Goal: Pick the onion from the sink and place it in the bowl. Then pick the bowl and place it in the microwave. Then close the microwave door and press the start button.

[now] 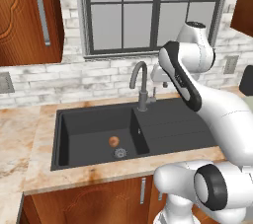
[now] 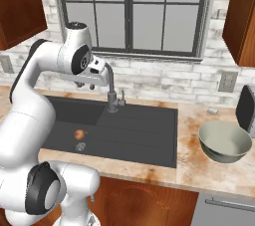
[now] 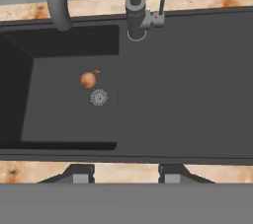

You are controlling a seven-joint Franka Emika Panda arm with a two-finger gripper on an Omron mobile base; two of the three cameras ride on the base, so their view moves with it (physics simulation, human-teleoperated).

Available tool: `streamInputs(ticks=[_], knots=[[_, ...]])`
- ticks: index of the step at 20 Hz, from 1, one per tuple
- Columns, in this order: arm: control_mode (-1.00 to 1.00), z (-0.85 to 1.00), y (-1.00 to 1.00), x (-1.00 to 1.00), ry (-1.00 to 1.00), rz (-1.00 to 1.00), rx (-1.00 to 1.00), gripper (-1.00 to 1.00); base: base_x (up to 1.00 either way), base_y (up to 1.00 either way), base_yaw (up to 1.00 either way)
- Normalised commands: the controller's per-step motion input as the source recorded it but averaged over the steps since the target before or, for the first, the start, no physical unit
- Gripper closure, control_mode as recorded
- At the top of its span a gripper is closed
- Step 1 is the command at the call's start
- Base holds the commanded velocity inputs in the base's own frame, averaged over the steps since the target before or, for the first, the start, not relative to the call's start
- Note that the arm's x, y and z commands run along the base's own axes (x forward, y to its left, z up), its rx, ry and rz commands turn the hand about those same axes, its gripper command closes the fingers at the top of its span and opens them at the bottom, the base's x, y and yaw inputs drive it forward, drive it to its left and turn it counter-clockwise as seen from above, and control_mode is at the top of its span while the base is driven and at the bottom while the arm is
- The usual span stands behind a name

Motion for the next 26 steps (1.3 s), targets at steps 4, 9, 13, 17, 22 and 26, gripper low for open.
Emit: streamInputs(ticks=[4,9,13,17,22,26], knots=[[-1.0,0.0,0.03,-0.01,0.02,0.0,-0.04,-1.0,0.0,0.0,0.0],[-1.0,-0.46,0.18,-0.12,0.01,0.0,-0.05,-1.0,0.0,0.0,0.0],[-1.0,-0.98,0.68,-0.13,0.0,0.0,0.0,-1.0,0.0,0.0,0.0],[-1.0,-0.99,0.81,-0.18,0.0,0.0,0.0,-1.0,0.0,0.0,0.0],[-1.0,-0.69,0.94,0.11,0.08,0.0,0.0,-1.0,0.0,0.0,0.0],[-1.0,-0.33,0.34,0.5,0.09,0.0,0.0,-1.0,0.0,0.0,0.0]])
